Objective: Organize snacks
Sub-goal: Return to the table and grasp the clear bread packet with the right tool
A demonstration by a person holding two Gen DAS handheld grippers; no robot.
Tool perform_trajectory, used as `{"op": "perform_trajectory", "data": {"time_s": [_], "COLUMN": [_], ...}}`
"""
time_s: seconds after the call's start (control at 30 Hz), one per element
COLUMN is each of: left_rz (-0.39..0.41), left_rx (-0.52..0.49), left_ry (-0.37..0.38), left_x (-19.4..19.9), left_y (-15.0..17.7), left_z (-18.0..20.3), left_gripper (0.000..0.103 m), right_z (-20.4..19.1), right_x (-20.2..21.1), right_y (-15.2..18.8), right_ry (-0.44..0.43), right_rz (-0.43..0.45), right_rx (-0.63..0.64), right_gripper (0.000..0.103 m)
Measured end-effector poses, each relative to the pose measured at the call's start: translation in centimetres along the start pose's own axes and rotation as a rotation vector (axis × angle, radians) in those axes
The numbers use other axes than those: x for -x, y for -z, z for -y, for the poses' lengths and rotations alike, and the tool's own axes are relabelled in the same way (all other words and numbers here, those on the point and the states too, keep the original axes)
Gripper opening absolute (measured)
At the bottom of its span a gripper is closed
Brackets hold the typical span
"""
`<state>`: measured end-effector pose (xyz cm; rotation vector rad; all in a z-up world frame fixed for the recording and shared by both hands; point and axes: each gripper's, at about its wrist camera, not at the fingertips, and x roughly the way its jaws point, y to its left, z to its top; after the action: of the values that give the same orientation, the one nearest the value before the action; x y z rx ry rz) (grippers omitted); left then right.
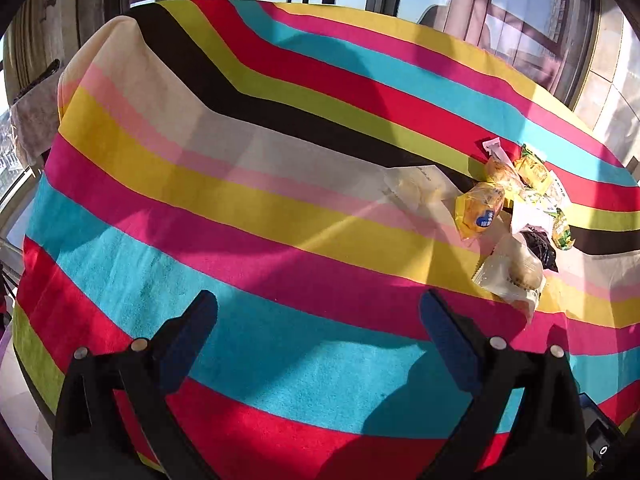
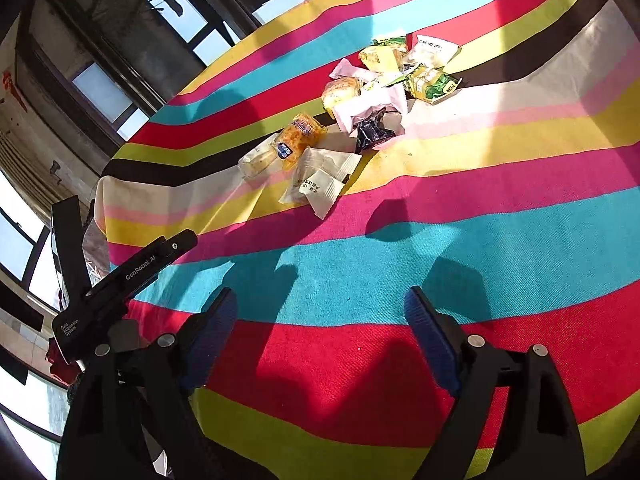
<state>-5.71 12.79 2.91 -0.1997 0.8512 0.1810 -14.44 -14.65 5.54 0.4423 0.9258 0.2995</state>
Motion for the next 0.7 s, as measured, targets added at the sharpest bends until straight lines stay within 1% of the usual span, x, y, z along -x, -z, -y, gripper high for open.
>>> {"op": "perform_trajectory", "data": {"time_s": [0.07, 0.1, 0.17, 0.23, 0.3, 0.33, 0.43, 0.5, 0.53, 0.6, 0.67, 0.7], "left_rz": [-0.007, -0.024, -0.049, -0.020, -0.005, -0.001, -0.003, -0.005, -0.003, 0.005, 0.010, 0.010], "left_rx": [0.053, 0.076, 0.115, 0.136, 0.159, 0.165, 0.156, 0.149, 0.151, 0.167, 0.174, 0.173], "left_ry": [-0.010, -0.007, 0.020, 0.061, 0.089, 0.095, 0.086, 0.081, 0.084, 0.096, 0.107, 0.107], "left_x": [-1.6, -2.2, -2.7, -2.3, -2.0, -2.0, -1.9, -1.8, -1.8, -1.7, -1.7, -1.7], "left_y": [-0.9, -1.1, -1.1, -0.7, -0.5, -0.5, -0.4, -0.3, -0.3, -0.2, -0.2, -0.2], "left_z": [-0.6, -0.9, -1.7, -2.3, -2.7, -2.9, -2.9, -2.9, -3.0, -3.3, -3.3, -3.2], "left_gripper": [0.101, 0.101, 0.101, 0.101, 0.101, 0.101, 0.101, 0.101, 0.101, 0.101, 0.101, 0.101], "right_z": [-0.6, -0.8, -1.3, -1.9, -3.0, -3.6, -5.5, -6.4, -6.8, -7.3, -7.5, -7.5], "right_x": [-1.1, -1.7, -3.0, -4.4, -5.8, -6.7, -8.5, -9.9, -10.6, -11.7, -12.4, -12.5], "right_y": [-1.0, -1.4, -2.2, -2.8, -3.2, -3.5, -4.3, -5.0, -5.4, -6.0, -6.4, -6.4], "right_ry": [0.010, 0.012, 0.036, 0.075, 0.146, 0.195, 0.314, 0.399, 0.433, 0.488, 0.523, 0.528], "right_rz": [0.012, 0.015, 0.018, 0.021, 0.030, 0.033, 0.054, 0.046, 0.032, 0.024, 0.021, 0.021], "right_rx": [-0.026, -0.042, -0.075, -0.092, -0.073, -0.057, -0.011, 0.007, 0.016, 0.041, 0.068, 0.092], "right_gripper": [0.078, 0.076, 0.074, 0.070, 0.066, 0.065, 0.064, 0.065, 0.067, 0.067, 0.065, 0.060]}}
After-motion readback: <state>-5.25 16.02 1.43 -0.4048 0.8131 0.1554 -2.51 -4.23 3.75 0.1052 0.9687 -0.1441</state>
